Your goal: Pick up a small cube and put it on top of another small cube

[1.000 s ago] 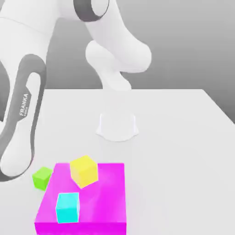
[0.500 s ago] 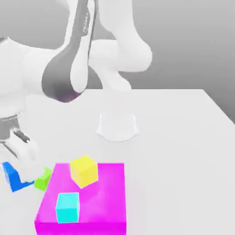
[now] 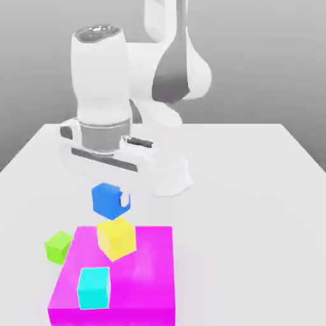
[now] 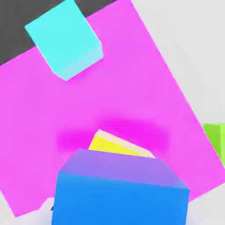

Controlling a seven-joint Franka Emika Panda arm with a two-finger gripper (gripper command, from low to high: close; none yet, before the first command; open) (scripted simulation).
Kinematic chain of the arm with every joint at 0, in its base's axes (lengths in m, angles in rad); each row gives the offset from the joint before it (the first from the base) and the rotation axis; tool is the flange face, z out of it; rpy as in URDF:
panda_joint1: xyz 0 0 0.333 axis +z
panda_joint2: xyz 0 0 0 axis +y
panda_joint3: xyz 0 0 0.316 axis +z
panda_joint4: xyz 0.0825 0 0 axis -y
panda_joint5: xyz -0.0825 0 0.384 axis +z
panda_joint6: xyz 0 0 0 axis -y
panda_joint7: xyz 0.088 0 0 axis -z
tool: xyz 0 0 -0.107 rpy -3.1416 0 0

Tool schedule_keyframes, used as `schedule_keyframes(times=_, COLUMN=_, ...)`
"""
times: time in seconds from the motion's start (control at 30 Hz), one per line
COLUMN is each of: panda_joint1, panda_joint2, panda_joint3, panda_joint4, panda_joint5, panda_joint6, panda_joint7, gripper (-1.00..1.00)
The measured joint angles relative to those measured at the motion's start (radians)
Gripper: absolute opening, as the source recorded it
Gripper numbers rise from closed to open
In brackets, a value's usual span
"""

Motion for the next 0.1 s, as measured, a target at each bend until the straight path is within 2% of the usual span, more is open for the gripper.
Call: schedule_keyframes(times=0.1, panda_joint1=0.0, panda_joint2=0.0, panda_joint3=0.0, panda_joint4=0.0, panda_joint5=0.0, panda_joint6=0.0, panda_joint7=0.0, gripper=1.0)
